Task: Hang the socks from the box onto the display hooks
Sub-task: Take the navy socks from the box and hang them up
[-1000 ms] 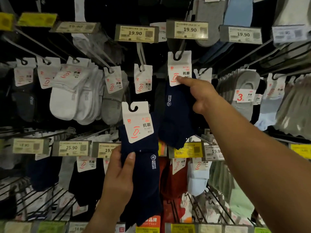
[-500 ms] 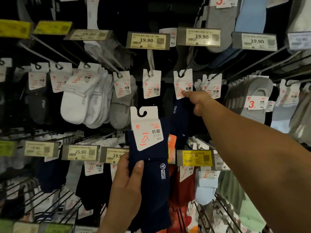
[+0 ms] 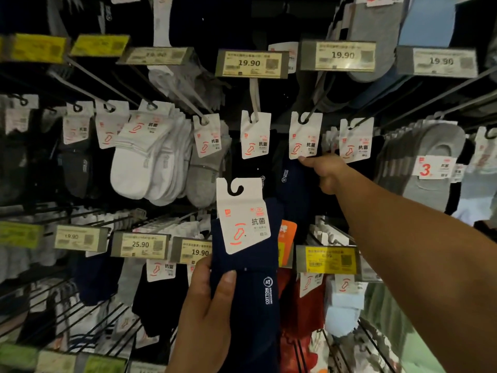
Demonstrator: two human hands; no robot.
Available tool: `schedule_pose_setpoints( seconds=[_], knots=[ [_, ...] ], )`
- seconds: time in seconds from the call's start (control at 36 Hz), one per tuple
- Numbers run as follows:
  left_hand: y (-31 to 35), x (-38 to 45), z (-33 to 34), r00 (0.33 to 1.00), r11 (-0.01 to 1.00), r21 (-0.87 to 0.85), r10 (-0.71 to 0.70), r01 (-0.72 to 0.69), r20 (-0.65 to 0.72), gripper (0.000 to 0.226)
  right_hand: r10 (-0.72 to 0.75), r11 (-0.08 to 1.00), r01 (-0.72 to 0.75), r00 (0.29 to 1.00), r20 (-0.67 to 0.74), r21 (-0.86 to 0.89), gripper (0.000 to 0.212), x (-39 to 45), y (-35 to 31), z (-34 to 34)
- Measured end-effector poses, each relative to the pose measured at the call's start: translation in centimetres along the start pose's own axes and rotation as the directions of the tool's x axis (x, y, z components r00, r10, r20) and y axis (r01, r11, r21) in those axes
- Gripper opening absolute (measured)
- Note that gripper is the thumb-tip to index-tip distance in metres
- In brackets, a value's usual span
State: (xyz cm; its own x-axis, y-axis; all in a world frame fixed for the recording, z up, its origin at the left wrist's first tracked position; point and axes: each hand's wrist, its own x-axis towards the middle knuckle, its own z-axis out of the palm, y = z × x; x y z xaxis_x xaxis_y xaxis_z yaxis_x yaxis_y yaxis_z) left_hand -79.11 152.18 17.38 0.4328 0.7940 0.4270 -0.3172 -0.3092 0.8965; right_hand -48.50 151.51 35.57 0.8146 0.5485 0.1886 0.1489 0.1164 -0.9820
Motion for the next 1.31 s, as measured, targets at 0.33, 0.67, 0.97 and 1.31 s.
schedule_pose_setpoints(
  seconds=[0.33,0.67,0.97,1.31],
  knots=[
    [0.0,-0.3,0.8,0.999,0.999,-0.046,-0.012,0.013,0.031,0.023,-0.071,0.996,0.072,0.997,0.034,-0.058,0.042,-1.7,0.5,-1.0],
    [-0.5,-0.6,1.6,0.996,0.984,-0.177,0.010,0.005,0.087,0.036,-0.425,0.703,0.317,0.905,-0.019,-0.637,0.066,-10.7,-0.7,-3.7],
    [-0.9,-1.4,3.7,0.969,0.952,-0.304,0.041,0.036,0.244,0.047,-0.339,0.929,0.338,0.940,0.019,-0.153,0.046,-26.2,8.6,0.4],
    [1.2,-1.4,4.4,0.974,0.877,-0.448,-0.087,0.175,0.209,0.025,-0.130,0.934,0.124,0.992,-0.004,0.336,0.028,-26.2,8.6,0.7]
  ],
)
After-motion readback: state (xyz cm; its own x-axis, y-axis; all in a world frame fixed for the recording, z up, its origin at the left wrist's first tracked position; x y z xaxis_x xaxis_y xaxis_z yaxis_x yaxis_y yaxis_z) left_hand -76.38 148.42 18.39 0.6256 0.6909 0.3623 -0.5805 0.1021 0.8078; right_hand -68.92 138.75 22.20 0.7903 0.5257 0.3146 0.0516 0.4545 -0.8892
